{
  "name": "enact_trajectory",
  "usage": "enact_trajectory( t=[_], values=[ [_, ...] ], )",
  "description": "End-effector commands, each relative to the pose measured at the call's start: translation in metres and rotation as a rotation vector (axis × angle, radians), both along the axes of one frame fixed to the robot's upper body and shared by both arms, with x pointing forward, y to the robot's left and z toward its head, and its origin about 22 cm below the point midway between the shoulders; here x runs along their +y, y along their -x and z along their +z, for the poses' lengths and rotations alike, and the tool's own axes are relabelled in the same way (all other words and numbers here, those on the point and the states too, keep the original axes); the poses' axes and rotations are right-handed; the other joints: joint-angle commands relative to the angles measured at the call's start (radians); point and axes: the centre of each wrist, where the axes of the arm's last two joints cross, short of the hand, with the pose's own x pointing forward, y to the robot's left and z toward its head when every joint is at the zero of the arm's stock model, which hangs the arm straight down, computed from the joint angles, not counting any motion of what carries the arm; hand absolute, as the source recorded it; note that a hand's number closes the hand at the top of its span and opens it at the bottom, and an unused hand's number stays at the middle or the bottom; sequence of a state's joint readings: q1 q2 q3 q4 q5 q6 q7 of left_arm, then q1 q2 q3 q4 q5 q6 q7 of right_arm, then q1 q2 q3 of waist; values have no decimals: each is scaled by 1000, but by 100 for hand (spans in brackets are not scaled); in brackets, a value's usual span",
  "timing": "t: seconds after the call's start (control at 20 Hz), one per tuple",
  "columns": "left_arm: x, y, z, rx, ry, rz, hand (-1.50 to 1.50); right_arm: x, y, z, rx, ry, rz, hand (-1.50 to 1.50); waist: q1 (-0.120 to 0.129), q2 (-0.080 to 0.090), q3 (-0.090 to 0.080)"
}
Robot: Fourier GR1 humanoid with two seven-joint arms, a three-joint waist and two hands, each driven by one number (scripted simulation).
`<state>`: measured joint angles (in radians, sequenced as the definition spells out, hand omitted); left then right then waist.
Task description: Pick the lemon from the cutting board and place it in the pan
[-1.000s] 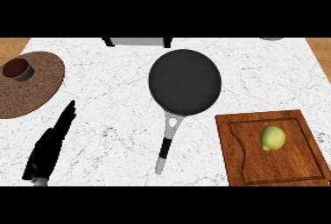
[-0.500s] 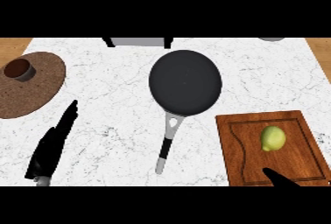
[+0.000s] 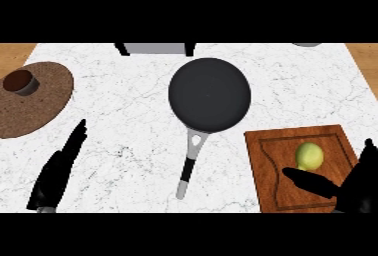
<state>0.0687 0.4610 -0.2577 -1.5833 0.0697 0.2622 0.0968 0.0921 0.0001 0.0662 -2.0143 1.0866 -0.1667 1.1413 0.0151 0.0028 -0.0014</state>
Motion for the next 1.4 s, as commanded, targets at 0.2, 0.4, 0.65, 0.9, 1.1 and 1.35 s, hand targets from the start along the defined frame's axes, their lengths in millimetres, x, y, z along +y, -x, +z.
enact_trajectory(
  t=[0.2,0.4,0.65,0.9,1.1,1.35],
  values=[
    [-1,-1,0,-5,3,7,0,12,-36,-2,159,-68,-72,-150,-6,-3,1],
    [11,-4,-8,-12,-1,9,0,2,-38,-6,203,-95,-90,-150,-11,-2,1],
    [6,-8,11,-2,7,6,0,2,-48,-21,236,-112,-121,-150,-11,-2,1],
    [-14,-4,5,-9,-5,0,0,10,-59,-20,277,-123,-99,-150,-11,-3,1],
    [-2,-13,17,15,4,-1,0,-3,-69,-25,284,-135,-108,-150,-10,-3,1],
    [-5,0,9,-7,10,11,0,-1,-67,-54,260,-141,-121,-150,-7,-3,2]
  ],
)
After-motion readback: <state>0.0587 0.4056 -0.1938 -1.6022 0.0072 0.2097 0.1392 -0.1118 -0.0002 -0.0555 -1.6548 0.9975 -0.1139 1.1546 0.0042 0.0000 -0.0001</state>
